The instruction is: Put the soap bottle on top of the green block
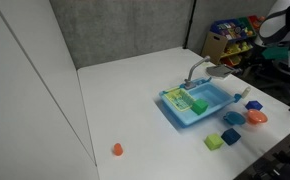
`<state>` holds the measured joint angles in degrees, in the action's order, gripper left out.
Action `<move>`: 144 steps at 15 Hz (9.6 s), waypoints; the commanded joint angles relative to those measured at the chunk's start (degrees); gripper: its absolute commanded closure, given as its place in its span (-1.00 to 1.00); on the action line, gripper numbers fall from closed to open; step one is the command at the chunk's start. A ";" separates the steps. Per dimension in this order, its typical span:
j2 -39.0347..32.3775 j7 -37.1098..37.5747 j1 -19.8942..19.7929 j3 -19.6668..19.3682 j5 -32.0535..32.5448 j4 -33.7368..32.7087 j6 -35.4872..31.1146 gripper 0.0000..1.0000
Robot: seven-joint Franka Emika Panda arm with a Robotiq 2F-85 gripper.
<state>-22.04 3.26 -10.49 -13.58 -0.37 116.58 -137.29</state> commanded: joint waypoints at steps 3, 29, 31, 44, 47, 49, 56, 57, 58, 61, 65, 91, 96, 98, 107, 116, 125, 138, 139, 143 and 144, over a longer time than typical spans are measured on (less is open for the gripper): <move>-5.03 0.95 -3.13 -1.46 0.76 -2.45 -3.29 -1.00; -18.80 3.53 -8.70 -2.15 -4.85 -4.96 -25.12 -1.00; -20.64 3.37 -9.57 -1.41 -6.07 -5.82 -27.11 -1.00; -33.73 5.42 -9.52 -2.15 -7.38 -16.74 -29.30 -1.00; -34.37 5.21 -9.36 -2.30 -7.18 -17.51 -28.81 -0.32; -33.92 5.22 -8.86 -2.77 -6.91 -17.14 -28.10 0.02; -26.92 4.76 -6.11 -3.44 -6.11 -12.77 -25.73 0.80; -25.72 4.85 -5.49 -3.62 -5.98 -12.29 -25.58 0.80; -24.13 4.82 -4.83 -3.69 -5.84 -11.62 -25.46 0.80; -19.72 4.62 -2.58 -3.63 -5.24 -9.41 -25.25 0.80; -13.56 2.92 -0.67 -1.59 -4.17 -4.81 -23.87 0.80; 4.53 -7.09 3.47 12.79 -3.83 13.31 -25.25 0.81; 10.31 -10.74 3.78 17.71 -5.90 19.14 -26.93 0.81; 12.20 -12.51 4.05 19.14 -7.30 21.65 -27.53 0.81; 11.80 -22.38 3.25 26.58 -17.26 26.15 -31.81 0.81; 8.38 -26.02 3.56 27.84 -16.05 26.28 -39.21 0.81; 5.83 -25.52 4.82 25.24 -13.57 25.90 -40.52 0.80; 7.78 -25.04 4.06 25.45 -13.23 24.98 -35.96 -1.00; 8.66 -24.91 3.95 25.45 -13.33 24.75 -34.27 -1.00; 13.12 -22.85 3.78 25.03 -11.70 23.47 -26.30 -1.00; 14.59 -22.70 4.36 24.30 -11.63 23.21 -24.28 -1.00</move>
<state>-12.31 -21.30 -6.27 11.64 -13.40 140.39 -168.04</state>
